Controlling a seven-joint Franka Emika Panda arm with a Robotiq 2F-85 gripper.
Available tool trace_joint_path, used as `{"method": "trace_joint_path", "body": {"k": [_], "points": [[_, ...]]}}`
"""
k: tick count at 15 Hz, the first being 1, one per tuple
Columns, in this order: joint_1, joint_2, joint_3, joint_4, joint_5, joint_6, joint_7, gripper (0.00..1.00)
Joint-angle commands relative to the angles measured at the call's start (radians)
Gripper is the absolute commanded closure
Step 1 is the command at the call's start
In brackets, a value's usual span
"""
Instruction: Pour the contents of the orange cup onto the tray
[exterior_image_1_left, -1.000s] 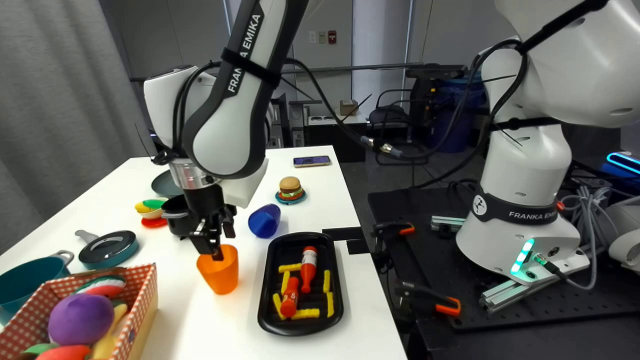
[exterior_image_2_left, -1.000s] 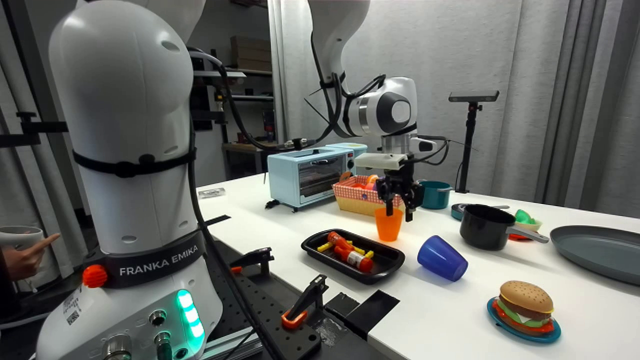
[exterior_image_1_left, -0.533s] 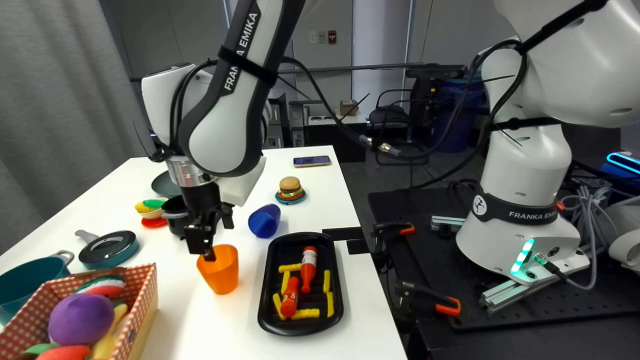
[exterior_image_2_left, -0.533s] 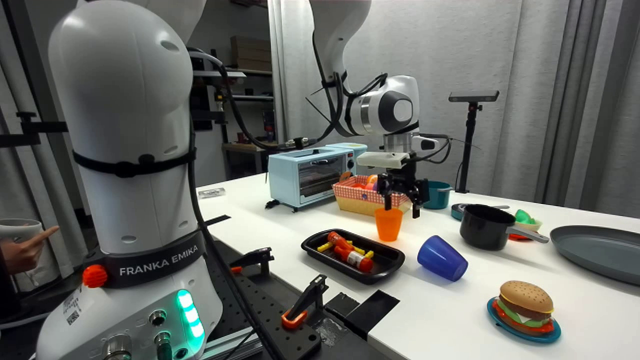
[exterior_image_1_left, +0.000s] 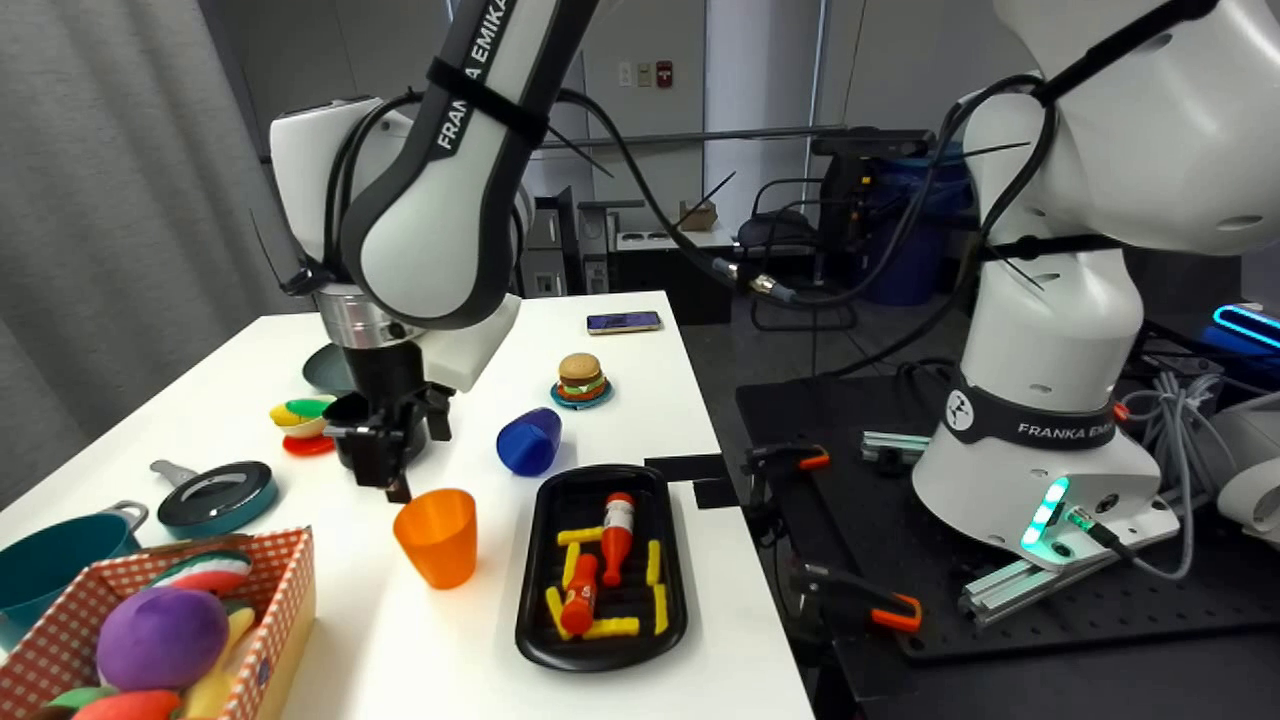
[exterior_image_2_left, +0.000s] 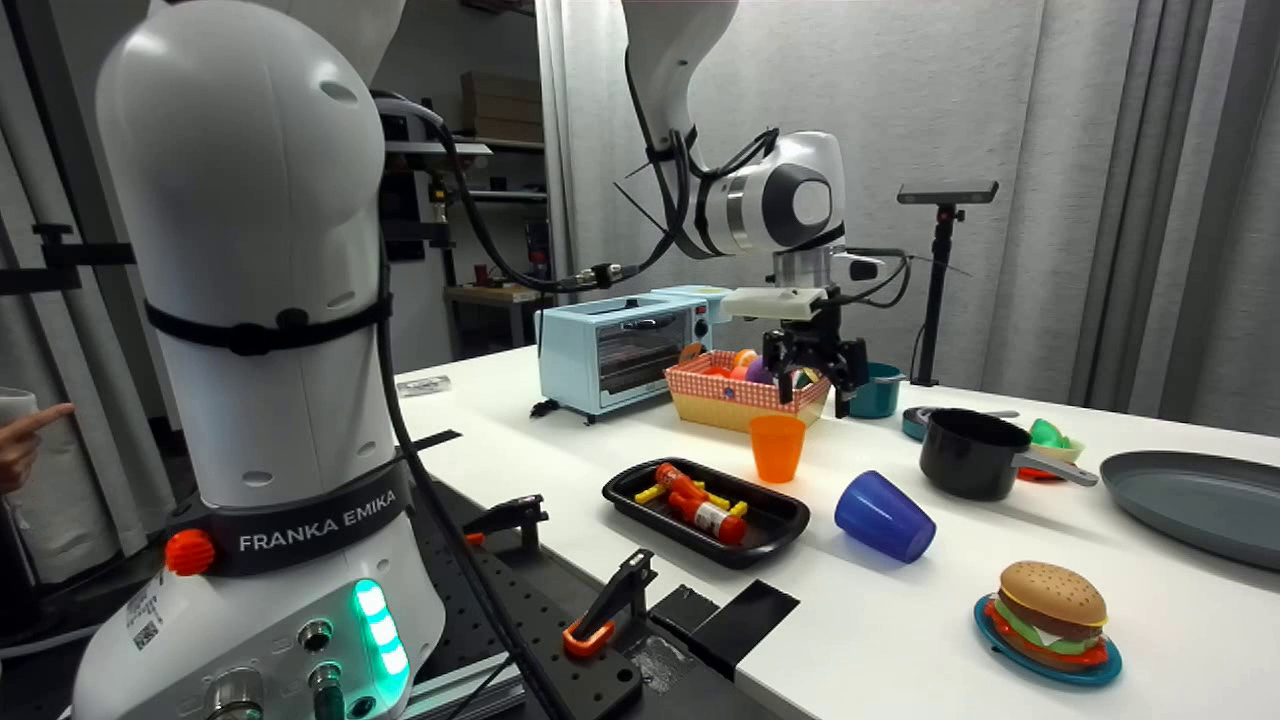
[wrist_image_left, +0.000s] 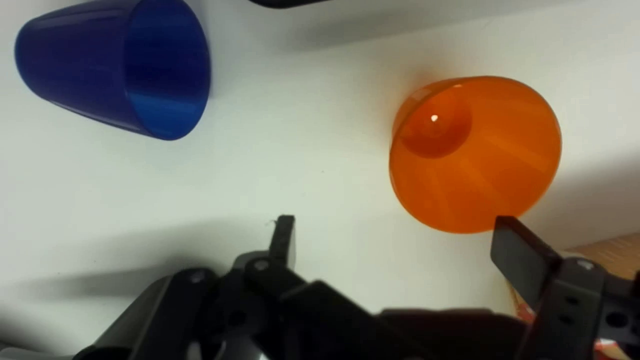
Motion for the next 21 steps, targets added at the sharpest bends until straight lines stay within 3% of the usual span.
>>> {"method": "trace_joint_path", "body": {"k": [1, 10, 21], "points": [[0.007, -0.084, -0.01, -0.04, 0.027, -0.032, -0.017, 0.0], [0.037, -0.328, -0.008, -0.17, -0.004, -0.116, 0.047, 0.0], [0.043, -0.582, 0.053, -0.303, -0.014, -0.291, 0.172, 0.0]]}}
